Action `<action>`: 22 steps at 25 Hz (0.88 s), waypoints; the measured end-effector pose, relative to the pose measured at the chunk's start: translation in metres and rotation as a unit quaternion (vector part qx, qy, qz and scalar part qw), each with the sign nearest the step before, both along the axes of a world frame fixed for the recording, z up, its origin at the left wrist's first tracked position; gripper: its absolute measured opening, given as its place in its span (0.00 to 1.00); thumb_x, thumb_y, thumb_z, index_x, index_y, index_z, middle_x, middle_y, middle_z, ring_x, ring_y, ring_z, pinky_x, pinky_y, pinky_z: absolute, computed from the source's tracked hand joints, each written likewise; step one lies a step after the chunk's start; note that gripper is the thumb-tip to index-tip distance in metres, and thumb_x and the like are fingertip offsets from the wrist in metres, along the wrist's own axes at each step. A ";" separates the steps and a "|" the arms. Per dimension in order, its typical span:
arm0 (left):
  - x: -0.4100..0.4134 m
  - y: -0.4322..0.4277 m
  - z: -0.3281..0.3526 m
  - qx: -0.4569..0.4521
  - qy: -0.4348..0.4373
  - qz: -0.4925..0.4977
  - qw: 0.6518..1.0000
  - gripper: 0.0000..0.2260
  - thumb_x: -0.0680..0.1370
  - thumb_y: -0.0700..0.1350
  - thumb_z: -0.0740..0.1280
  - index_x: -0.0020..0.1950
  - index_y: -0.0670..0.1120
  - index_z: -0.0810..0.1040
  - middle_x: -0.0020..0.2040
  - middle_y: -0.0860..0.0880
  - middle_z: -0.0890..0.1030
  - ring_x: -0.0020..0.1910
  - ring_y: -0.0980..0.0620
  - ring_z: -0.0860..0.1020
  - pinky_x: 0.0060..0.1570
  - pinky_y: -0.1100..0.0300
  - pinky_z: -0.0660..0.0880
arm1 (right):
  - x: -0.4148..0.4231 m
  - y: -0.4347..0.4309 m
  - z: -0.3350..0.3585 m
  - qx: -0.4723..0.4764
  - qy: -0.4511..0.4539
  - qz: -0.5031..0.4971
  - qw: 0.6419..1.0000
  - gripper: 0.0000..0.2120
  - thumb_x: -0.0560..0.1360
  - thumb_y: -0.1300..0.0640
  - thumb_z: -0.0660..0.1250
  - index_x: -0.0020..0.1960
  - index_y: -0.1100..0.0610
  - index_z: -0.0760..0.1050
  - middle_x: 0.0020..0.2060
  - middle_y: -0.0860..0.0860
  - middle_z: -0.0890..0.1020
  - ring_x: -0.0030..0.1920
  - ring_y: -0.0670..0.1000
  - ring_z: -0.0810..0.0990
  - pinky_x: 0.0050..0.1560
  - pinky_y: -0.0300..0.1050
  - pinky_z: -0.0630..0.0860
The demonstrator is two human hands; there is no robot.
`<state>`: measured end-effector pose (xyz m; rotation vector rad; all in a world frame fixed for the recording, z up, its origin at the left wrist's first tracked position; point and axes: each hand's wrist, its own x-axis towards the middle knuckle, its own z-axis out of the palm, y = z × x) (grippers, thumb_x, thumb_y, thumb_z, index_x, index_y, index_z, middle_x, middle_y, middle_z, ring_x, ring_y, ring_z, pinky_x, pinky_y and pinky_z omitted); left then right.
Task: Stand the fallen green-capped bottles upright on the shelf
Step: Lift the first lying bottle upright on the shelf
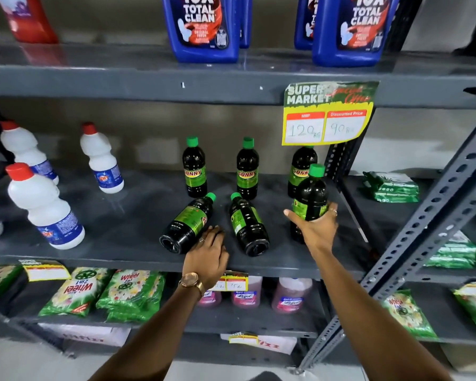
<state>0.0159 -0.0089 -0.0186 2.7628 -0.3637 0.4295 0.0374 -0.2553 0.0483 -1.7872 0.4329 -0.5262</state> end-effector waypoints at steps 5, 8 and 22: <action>-0.001 0.001 -0.001 0.009 -0.005 -0.003 1.000 0.20 0.75 0.48 0.54 0.64 0.43 0.71 0.65 0.44 0.76 0.66 0.46 0.72 0.59 0.51 0.75 | 0.002 -0.001 -0.019 0.007 -0.053 0.005 0.999 0.41 0.60 0.56 0.82 0.64 0.59 0.62 0.52 0.50 0.77 0.53 0.51 0.77 0.54 0.41 0.71; -0.002 0.001 -0.002 0.018 -0.007 -0.003 1.000 0.20 0.75 0.48 0.54 0.63 0.43 0.72 0.64 0.44 0.76 0.65 0.46 0.72 0.58 0.50 0.76 | 0.000 -0.008 -0.035 -0.014 -0.034 0.018 0.999 0.36 0.65 0.57 0.78 0.68 0.55 0.64 0.54 0.52 0.80 0.55 0.53 0.79 0.58 0.49 0.75; 0.001 0.000 -0.004 0.032 -0.016 0.003 0.999 0.19 0.75 0.48 0.53 0.63 0.44 0.71 0.63 0.44 0.76 0.64 0.46 0.73 0.57 0.52 0.76 | 0.005 -0.013 -0.049 -0.051 -0.042 -0.045 0.997 0.39 0.61 0.58 0.80 0.68 0.58 0.67 0.61 0.57 0.76 0.61 0.57 0.75 0.64 0.57 0.72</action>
